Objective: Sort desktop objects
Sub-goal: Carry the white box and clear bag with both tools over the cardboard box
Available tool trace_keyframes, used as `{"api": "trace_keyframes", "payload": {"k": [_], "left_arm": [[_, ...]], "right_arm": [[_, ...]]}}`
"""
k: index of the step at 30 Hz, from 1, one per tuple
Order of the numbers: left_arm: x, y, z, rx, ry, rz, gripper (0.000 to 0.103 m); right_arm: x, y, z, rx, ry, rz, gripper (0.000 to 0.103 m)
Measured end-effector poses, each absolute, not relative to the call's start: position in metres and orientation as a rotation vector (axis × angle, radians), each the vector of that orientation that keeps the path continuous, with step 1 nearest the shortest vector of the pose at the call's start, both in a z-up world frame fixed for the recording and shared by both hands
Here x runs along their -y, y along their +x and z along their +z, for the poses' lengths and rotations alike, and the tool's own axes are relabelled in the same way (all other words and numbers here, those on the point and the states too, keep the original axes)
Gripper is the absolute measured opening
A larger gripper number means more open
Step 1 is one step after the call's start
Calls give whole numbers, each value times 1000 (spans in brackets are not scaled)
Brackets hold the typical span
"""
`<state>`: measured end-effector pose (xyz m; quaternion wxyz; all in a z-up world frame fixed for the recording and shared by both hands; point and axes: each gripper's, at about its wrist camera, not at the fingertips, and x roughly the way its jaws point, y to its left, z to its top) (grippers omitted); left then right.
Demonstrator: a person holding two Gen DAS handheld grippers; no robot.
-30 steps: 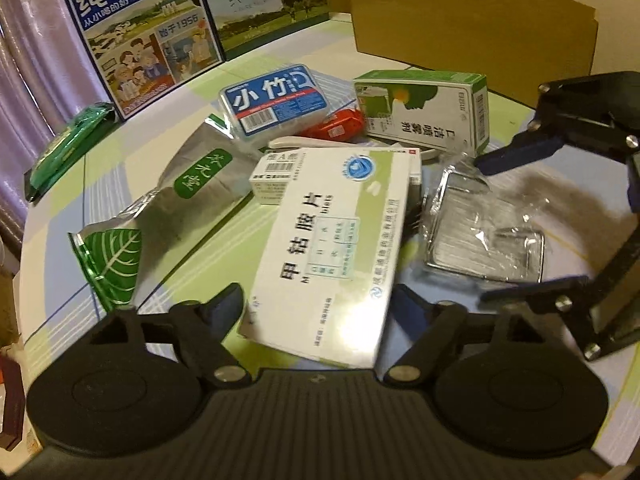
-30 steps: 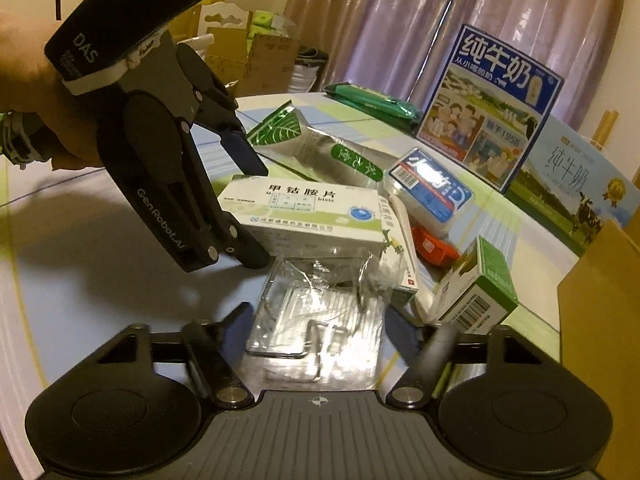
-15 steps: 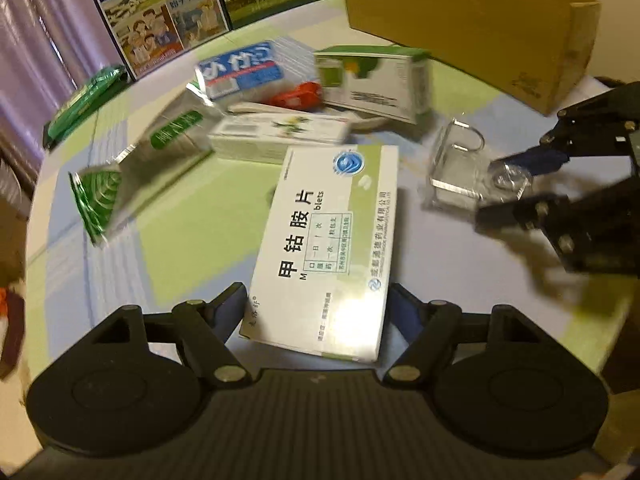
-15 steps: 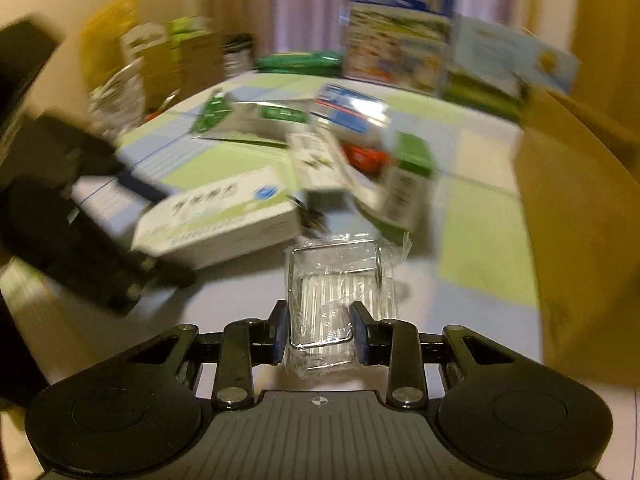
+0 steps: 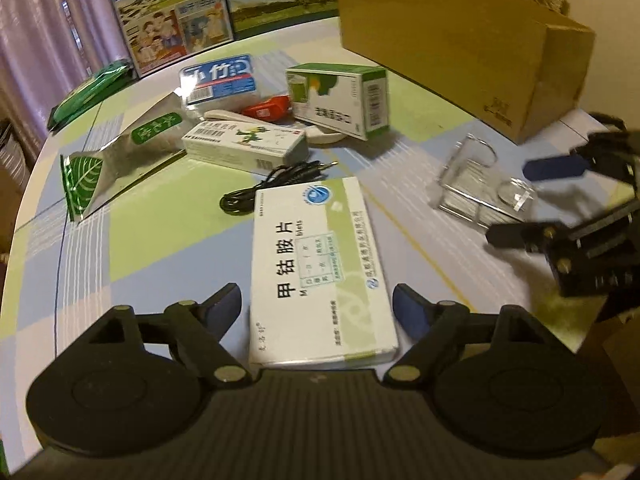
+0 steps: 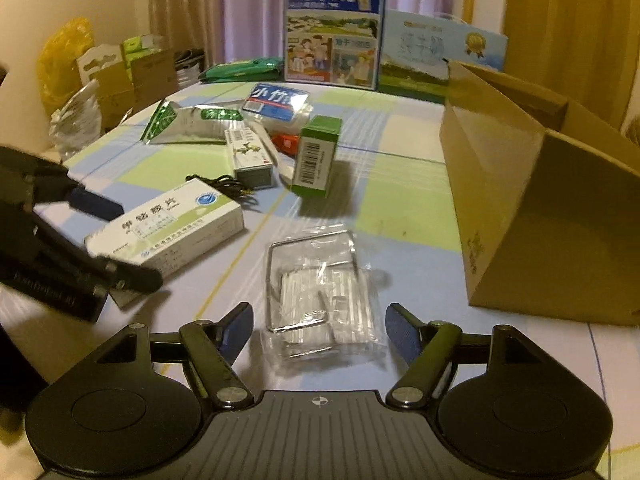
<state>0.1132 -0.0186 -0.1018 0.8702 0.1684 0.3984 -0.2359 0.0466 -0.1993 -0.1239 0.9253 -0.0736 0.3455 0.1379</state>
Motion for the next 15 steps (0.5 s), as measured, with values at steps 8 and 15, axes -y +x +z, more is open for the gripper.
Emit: {"api": "trace_keyframes", "payload": {"k": [8,15], "left_arm": [[21,123,-107,-832,291,-442,76],[28,122,-107,-851,294,-426,67]], "right_arm": [[188,45,-133,-670,-269,297,43],[188,46,-133,-678,-249,299,29]]}}
